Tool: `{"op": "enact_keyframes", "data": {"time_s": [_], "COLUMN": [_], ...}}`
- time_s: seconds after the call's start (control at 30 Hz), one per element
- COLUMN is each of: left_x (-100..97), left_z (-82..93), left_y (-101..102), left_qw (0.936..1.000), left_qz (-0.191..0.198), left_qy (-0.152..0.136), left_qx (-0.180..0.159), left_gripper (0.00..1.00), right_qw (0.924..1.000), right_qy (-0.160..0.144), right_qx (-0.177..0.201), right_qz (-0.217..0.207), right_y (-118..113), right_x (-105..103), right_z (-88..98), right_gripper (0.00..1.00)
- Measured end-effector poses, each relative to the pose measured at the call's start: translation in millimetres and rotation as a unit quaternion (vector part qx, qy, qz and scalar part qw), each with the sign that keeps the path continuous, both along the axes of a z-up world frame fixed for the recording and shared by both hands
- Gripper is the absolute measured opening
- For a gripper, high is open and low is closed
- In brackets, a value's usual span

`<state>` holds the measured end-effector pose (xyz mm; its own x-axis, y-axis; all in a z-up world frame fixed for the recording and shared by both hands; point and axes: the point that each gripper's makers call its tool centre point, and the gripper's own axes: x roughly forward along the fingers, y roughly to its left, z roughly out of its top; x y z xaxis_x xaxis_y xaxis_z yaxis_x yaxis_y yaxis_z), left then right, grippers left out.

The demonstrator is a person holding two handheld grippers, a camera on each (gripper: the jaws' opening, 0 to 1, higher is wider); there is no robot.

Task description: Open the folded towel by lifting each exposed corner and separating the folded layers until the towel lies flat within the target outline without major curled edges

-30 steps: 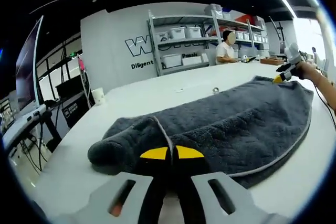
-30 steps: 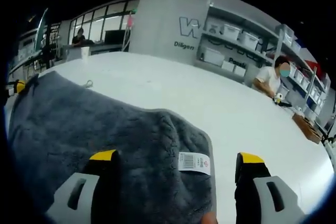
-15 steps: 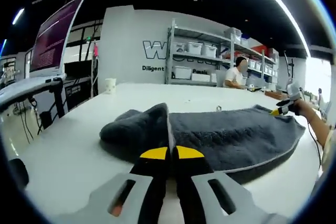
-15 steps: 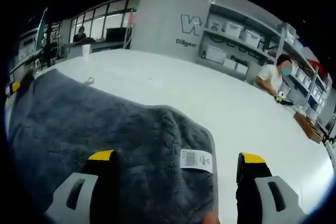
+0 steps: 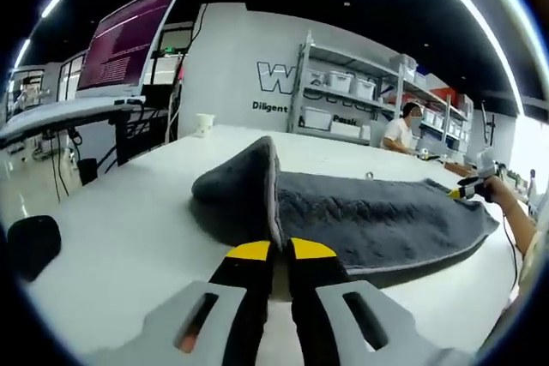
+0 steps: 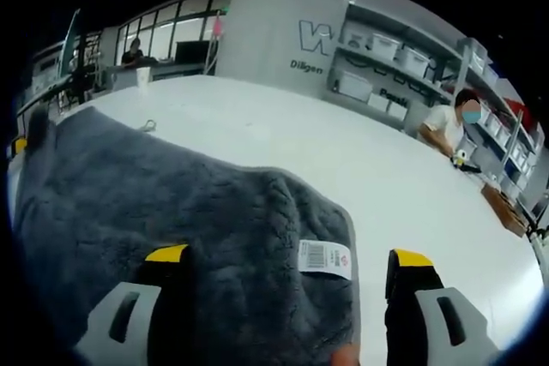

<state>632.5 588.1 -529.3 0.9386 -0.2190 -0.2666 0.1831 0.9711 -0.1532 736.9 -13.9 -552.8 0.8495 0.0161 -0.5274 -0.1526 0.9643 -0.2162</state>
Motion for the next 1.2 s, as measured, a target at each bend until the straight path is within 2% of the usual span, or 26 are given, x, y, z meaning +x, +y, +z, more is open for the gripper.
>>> {"op": "enact_keyframes", "data": {"time_s": [0.03,0.23,0.47,0.57,0.67,0.83,0.93,1.07,1.2], "left_x": [-3.9,-17.4,-25.1,-27.6,-28.4,-25.5,-19.3,-12.5,-7.2], "left_z": [-4.7,-9.7,-7.5,-1.2,9.7,25.6,32.2,33.7,31.5], "left_y": [1.6,15.8,27.8,27.4,24.5,11.2,-2.8,-20.9,-32.8], "left_qw": [0.9999,0.9995,0.9990,0.9993,0.9993,0.9987,0.9980,0.9968,0.9954], "left_qz": [-0.002,0.011,0.025,0.021,0.015,-0.011,-0.032,-0.062,-0.081], "left_qy": [0.012,0.023,0.029,0.019,0.000,-0.012,-0.020,-0.017,-0.010], "left_qx": [0.010,0.017,0.023,0.025,0.034,0.049,0.051,0.047,0.051], "left_gripper": [0.06,0.07,0.06,0.09,0.22,0.30,0.43,0.69,0.82], "right_qw": [1.0000,1.0000,1.0000,1.0000,1.0000,1.0000,1.0000,1.0000,1.0000], "right_qy": [0.001,0.002,0.003,0.003,0.003,0.004,0.005,0.006,0.008], "right_qx": [-0.001,-0.004,-0.003,-0.004,-0.004,-0.004,-0.005,-0.004,-0.003], "right_qz": [0.000,0.002,0.001,0.001,0.001,0.002,0.003,0.004,0.001], "right_y": [0.5,-0.2,0.6,0.0,1.0,0.9,1.5,1.5,-0.8], "right_x": [0.0,0.5,1.1,1.5,0.7,0.1,-0.8,-2.3,-3.3], "right_z": [1.2,1.4,0.2,0.6,0.5,0.8,1.1,0.9,1.2], "right_gripper": [0.92,0.92,0.92,0.91,0.91,0.92,0.92,0.94,0.95]}}
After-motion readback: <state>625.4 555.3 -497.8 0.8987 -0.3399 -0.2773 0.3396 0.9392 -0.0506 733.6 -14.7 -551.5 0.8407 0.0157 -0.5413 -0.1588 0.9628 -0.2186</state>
